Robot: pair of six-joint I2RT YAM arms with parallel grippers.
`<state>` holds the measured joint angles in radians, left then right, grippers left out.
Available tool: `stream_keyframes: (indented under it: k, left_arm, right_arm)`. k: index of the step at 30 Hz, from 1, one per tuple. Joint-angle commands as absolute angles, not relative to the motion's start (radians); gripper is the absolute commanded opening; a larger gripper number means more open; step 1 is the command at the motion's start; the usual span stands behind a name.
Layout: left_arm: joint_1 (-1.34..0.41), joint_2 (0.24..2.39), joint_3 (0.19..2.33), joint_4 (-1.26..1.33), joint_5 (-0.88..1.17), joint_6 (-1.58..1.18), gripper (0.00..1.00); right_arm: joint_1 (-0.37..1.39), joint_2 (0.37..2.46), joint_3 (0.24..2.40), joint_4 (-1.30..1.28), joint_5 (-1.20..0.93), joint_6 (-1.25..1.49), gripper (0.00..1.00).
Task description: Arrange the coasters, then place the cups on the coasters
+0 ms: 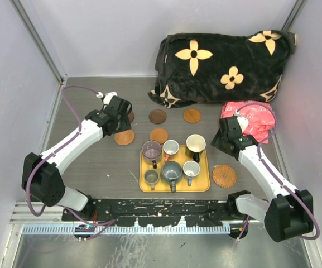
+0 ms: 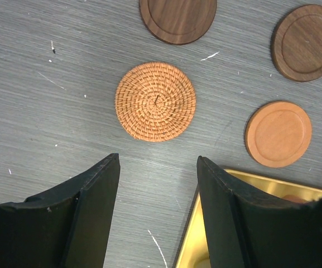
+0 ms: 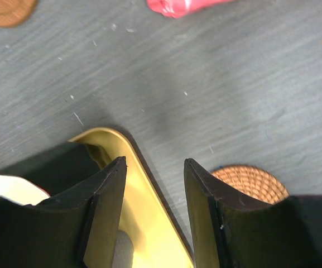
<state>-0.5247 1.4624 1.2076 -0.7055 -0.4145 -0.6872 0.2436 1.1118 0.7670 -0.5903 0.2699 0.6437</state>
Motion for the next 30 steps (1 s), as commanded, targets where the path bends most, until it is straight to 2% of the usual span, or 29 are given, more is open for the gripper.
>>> stream_keyframes:
  k: [1,16,30]
  left_arm:
    - [-0.531,1.41,1.18,-0.66,-0.395,-0.673,0.59]
    - [-0.531,1.367,1.097,-0.627,-0.324,-0.666,0.59]
    - [-0.531,1.378,1.097,-0.612,-0.29,-0.666,0.6]
  right_arm:
    - [0.241,1.036,0.734,-0.679,0.311,0.75,0.51]
    - [0.242,0.876,0.543,-0.79,0.275,0.949,0.5]
    - [0.242,0.978,0.526,-0.779,0.288,0.957,0.51]
